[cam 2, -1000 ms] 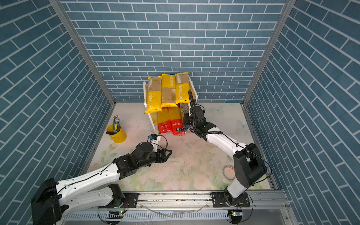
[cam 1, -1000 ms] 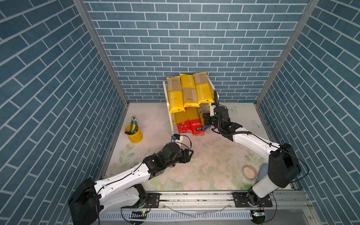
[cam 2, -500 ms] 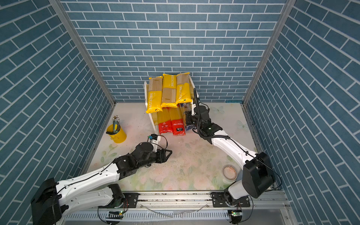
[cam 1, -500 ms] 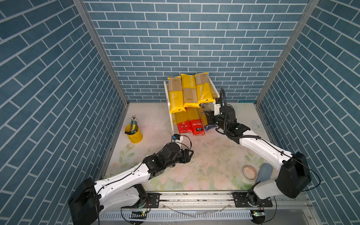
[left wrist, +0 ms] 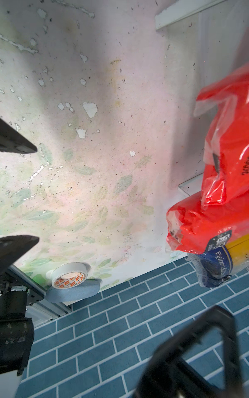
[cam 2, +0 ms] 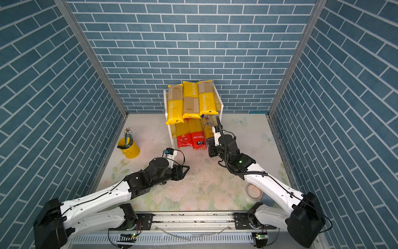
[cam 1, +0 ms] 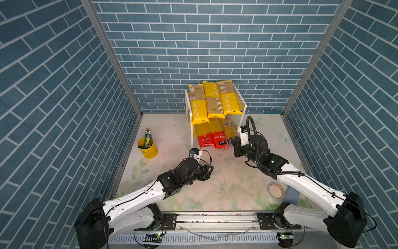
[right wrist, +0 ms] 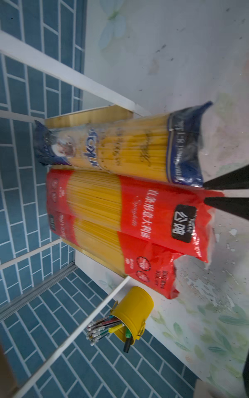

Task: Arrange pasta packages on shelves
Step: Place the pasta bag on the shelf, then move the pasta bag to the shelf.

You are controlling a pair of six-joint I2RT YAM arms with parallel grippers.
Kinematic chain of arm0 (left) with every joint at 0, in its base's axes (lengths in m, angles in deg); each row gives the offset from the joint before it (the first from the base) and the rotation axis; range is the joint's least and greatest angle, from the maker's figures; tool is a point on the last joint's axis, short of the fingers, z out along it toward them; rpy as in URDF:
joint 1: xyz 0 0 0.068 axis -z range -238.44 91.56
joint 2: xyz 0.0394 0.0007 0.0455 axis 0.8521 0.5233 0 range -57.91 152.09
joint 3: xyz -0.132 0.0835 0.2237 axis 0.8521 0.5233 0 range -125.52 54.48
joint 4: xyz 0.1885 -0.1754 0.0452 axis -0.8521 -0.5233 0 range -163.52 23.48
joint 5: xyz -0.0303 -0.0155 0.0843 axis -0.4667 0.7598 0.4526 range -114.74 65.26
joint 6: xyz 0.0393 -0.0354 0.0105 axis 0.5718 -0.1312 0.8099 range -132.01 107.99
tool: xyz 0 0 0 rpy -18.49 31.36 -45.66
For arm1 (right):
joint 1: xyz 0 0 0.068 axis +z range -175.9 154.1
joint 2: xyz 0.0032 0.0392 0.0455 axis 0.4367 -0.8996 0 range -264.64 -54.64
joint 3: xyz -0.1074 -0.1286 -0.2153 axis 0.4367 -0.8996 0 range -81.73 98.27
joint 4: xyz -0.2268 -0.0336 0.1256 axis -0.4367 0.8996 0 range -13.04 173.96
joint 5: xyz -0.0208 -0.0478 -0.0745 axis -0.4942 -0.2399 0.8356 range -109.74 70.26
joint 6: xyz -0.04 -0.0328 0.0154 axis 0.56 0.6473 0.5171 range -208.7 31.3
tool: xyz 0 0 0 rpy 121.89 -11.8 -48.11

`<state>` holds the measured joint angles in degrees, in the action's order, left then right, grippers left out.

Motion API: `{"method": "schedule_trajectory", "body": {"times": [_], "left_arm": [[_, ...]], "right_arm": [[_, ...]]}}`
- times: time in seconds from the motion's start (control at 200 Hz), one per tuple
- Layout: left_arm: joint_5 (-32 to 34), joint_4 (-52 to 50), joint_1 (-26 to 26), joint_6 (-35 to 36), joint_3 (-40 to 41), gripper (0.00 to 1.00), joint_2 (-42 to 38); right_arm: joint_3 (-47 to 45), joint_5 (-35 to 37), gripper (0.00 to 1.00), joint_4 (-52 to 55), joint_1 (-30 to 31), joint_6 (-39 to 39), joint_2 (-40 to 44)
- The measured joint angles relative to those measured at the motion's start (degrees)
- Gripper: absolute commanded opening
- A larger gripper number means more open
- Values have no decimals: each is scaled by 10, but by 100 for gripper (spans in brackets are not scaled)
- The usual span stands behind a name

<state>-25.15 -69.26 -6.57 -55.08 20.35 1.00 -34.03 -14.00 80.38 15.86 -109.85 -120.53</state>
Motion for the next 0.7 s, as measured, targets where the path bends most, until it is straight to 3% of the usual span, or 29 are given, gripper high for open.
{"method": "schedule_trajectory", "body": {"times": [0.38,0.7], "left_arm": [[28,9,0,33,-18,61,0],[33,9,0,35,-18,61,-3]], "right_arm": [[-11,5,7,27,-35,-16,-57],[80,2,7,24,-58,-16,-146]]}}
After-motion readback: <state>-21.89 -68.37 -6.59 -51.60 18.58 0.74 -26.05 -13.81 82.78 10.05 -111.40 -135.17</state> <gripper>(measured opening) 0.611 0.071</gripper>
